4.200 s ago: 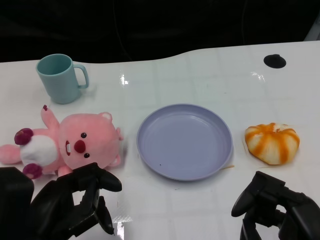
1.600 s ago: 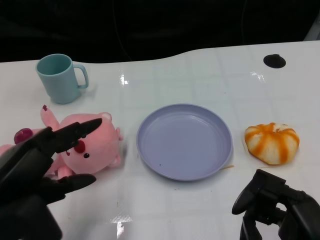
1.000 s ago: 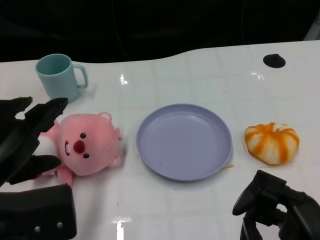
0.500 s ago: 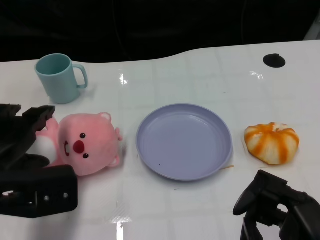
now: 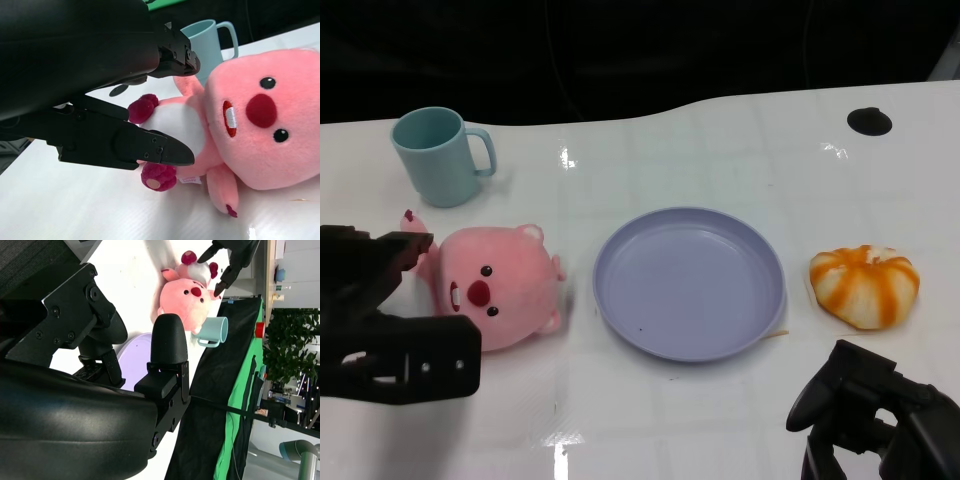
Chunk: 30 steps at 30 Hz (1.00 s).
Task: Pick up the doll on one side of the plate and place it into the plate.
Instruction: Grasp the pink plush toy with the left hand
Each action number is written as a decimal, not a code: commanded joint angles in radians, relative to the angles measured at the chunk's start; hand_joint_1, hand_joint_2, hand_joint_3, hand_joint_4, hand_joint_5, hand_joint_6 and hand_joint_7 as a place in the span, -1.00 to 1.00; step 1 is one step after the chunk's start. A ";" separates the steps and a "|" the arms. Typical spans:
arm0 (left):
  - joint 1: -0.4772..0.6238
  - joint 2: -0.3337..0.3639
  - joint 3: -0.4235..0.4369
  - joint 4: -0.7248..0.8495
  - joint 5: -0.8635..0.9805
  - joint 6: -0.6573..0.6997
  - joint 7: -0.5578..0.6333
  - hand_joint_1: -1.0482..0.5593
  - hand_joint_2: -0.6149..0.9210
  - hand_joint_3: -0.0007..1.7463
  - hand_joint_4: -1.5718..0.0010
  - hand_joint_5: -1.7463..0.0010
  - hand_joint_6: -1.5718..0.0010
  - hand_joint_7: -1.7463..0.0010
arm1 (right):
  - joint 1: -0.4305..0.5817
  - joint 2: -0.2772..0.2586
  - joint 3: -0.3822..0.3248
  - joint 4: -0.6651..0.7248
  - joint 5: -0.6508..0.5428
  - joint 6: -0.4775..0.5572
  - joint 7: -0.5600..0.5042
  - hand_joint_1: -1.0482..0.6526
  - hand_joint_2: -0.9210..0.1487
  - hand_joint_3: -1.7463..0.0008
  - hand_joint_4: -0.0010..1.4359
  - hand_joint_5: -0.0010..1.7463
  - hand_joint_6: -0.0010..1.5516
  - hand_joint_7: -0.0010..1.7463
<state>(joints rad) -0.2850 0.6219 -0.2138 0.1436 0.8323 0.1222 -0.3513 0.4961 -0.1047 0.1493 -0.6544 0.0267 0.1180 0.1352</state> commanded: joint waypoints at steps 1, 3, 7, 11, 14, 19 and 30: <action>-0.039 -0.004 -0.028 0.064 0.002 0.019 -0.003 -0.58 1.00 -0.99 0.89 0.80 0.76 1.00 | 0.004 -0.002 -0.005 -0.018 0.007 0.009 -0.004 0.35 -0.17 -0.54 0.00 1.00 -0.25 0.77; -0.061 -0.011 -0.048 0.113 0.000 0.011 0.013 -0.58 1.00 -1.00 0.88 0.81 0.75 0.99 | 0.005 -0.003 -0.005 -0.018 0.003 0.007 -0.004 0.35 -0.17 -0.54 0.00 1.00 -0.25 0.77; -0.107 -0.030 -0.082 0.223 -0.010 -0.013 0.043 -0.57 1.00 -1.00 0.86 0.83 0.75 0.99 | 0.007 -0.003 -0.005 -0.020 0.004 0.009 -0.004 0.35 -0.17 -0.54 0.00 1.00 -0.25 0.77; -0.168 -0.058 -0.128 0.391 -0.017 -0.066 0.109 -0.43 0.98 -1.00 0.83 0.86 0.74 1.00 | 0.007 -0.003 -0.003 -0.022 0.003 0.010 -0.004 0.35 -0.16 -0.54 0.00 1.00 -0.25 0.77; -0.206 -0.075 -0.163 0.499 -0.016 -0.094 0.151 -0.33 0.96 -1.00 0.81 0.89 0.74 1.00 | 0.008 -0.003 -0.001 -0.021 0.003 0.004 -0.003 0.35 -0.16 -0.54 0.00 1.00 -0.25 0.77; -0.258 -0.106 -0.200 0.656 -0.031 -0.136 0.221 -0.26 0.95 -1.00 0.75 0.91 0.72 0.99 | 0.009 -0.003 0.003 -0.029 -0.003 0.013 -0.006 0.35 -0.15 -0.55 -0.01 1.00 -0.25 0.78; -0.299 -0.141 -0.239 0.921 -0.075 -0.326 0.482 0.10 1.00 -0.84 0.05 -0.67 -0.01 -0.24 | 0.008 -0.004 0.000 -0.027 0.002 0.007 -0.002 0.34 -0.12 -0.56 0.01 1.00 -0.25 0.79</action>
<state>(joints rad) -0.6179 0.4908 -0.4270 1.0148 0.7482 -0.1853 0.1368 0.5033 -0.1050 0.1547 -0.6773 0.0219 0.1267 0.1344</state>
